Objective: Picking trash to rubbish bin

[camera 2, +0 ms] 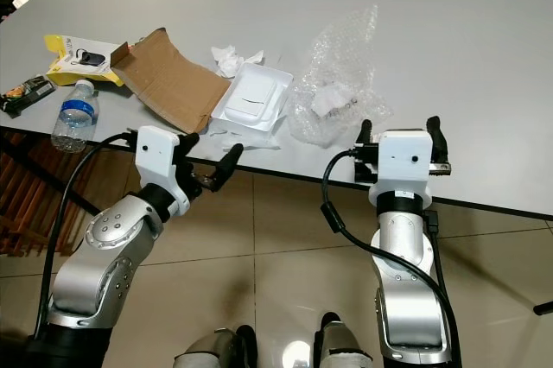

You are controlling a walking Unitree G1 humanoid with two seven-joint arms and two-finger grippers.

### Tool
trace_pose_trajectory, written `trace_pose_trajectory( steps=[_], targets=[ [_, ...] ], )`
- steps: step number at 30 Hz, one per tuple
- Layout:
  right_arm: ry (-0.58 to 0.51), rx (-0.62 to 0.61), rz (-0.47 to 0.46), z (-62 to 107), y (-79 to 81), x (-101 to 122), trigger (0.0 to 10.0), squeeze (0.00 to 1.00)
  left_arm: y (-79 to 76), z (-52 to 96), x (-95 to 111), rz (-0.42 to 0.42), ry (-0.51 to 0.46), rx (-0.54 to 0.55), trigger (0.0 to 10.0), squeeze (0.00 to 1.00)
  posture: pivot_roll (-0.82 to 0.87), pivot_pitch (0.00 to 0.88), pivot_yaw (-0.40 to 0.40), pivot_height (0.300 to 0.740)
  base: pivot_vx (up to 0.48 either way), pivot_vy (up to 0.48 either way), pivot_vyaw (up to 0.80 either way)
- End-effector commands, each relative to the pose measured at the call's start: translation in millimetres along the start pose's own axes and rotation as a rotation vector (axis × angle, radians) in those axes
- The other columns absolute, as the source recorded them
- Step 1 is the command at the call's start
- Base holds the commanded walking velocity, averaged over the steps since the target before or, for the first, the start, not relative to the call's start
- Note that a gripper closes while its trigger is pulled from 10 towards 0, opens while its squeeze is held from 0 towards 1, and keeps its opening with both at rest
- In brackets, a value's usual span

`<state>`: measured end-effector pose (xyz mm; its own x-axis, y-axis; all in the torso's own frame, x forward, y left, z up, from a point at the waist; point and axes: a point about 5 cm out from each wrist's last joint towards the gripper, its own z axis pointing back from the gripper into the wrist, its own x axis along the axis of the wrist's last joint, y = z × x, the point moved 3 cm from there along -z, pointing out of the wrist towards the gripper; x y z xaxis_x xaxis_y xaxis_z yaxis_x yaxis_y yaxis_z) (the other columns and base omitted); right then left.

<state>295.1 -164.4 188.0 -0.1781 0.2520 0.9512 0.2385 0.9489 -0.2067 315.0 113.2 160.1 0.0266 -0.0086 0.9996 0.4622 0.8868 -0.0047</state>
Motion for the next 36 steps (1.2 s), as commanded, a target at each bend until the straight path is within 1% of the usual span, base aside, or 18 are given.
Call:
trace_pose_trajectory(
  steps=[1, 3, 4, 5, 7, 8, 10, 11, 13, 17, 19, 25, 27, 36],
  targets=[
    [0.038, -0.010, -0.008, -0.9, -1.8, -6.3, 10.0, 0.00, -3.1, 4.3, 1.9, 0.017, 0.011, -0.060, 10.0, 0.00, 0.01, 0.231, 0.081, 0.740, 0.000, 0.000, 0.00],
    [0.052, -0.021, -0.001, -2.0, -3.9, -8.9, 10.0, 0.00, -3.7, 4.7, 3.9, 0.028, 0.018, -0.099, 10.0, 0.00, 0.01, 0.234, 0.081, 0.740, 0.000, 0.000, 0.00],
    [0.071, -0.035, 0.008, -2.4, -5.6, -11.8, 10.0, 0.00, -4.2, 5.4, 5.7, 0.018, 0.023, -0.130, 10.0, 0.00, 0.01, 0.236, 0.083, 0.740, 0.000, 0.000, 0.00],
    [0.079, -0.040, 0.011, -2.3, -6.0, -12.8, 10.0, 0.00, -4.7, 5.5, 5.9, 0.015, 0.024, -0.138, 10.0, 0.00, 0.01, 0.236, 0.083, 0.740, 0.000, 0.000, 0.00],
    [0.111, -0.067, -0.010, -0.8, -7.6, -16.7, 10.0, 0.00, -6.3, 6.0, 5.8, 0.013, 0.031, -0.161, 10.0, 0.00, 0.01, 0.241, 0.086, 0.740, 0.000, 0.000, 0.00],
    [0.135, -0.081, -0.027, 1.7, -7.4, -20.1, 10.0, 0.00, -7.0, 8.0, 8.3, 0.006, 0.036, -0.199, 10.0, 0.00, 0.02, 0.243, 0.089, 0.740, 0.000, 0.000, 0.00],
    [0.139, -0.081, -0.026, 2.9, -6.8, -21.2, 10.0, 0.00, -8.0, 8.9, 9.4, 0.003, 0.038, -0.218, 10.0, 0.00, 0.02, 0.243, 0.089, 0.740, 0.000, 0.000, 0.00],
    [0.149, -0.082, -0.033, 4.6, -5.7, -23.4, 10.0, 0.00, -13.1, 11.1, 11.0, -0.007, 0.046, -0.271, 10.0, 0.00, 0.02, 0.248, 0.095, 0.740, 0.000, 0.000, 0.00],
    [0.153, -0.083, -0.039, 5.3, -5.4, -24.1, 10.0, 0.00, -16.7, 12.9, 10.7, -0.015, 0.057, -0.303, 10.0, 0.00, 0.02, 0.249, 0.096, 0.740, 0.000, 0.000, 0.00],
    [0.156, -0.085, -0.037, 4.2, -5.3, -24.8, 10.0, 0.00, -26.0, 18.3, 5.9, -0.059, 0.104, -0.380, 10.0, 0.00, 0.02, 0.251, 0.100, 0.740, 0.000, 0.000, 0.00],
    [0.159, -0.090, -0.035, 3.0, -6.1, -25.1, 10.0, 0.00, -27.7, 20.3, 3.2, -0.075, 0.114, -0.385, 10.0, 0.00, 0.02, 0.250, 0.100, 0.740, 0.000, 0.000, 0.00],
    [0.166, -0.097, -0.031, 0.8, -6.8, -25.8, 10.0, 0.00, -26.6, 22.5, -3.3, -0.059, 0.130, -0.380, 10.0, 0.00, 0.02, 0.244, 0.094, 0.740, 0.000, 0.000, 0.00],
    [0.193, -0.118, -0.032, -0.3, -8.1, -27.3, 10.0, 0.00, -24.7, 24.1, -7.6, -0.065, 0.143, -0.376, 10.0, 0.00, 0.02, 0.242, 0.092, 0.740, 0.000, 0.000, 0.00],
    [0.184, -0.144, -0.022, -0.3, -11.7, -24.0, 10.0, 0.00, -25.6, 20.2, -5.7, -0.049, 0.131, -0.368, 10.0, 0.00, 0.01, 0.235, 0.083, 0.740, 0.000, 0.000, 0.00]
  ],
)
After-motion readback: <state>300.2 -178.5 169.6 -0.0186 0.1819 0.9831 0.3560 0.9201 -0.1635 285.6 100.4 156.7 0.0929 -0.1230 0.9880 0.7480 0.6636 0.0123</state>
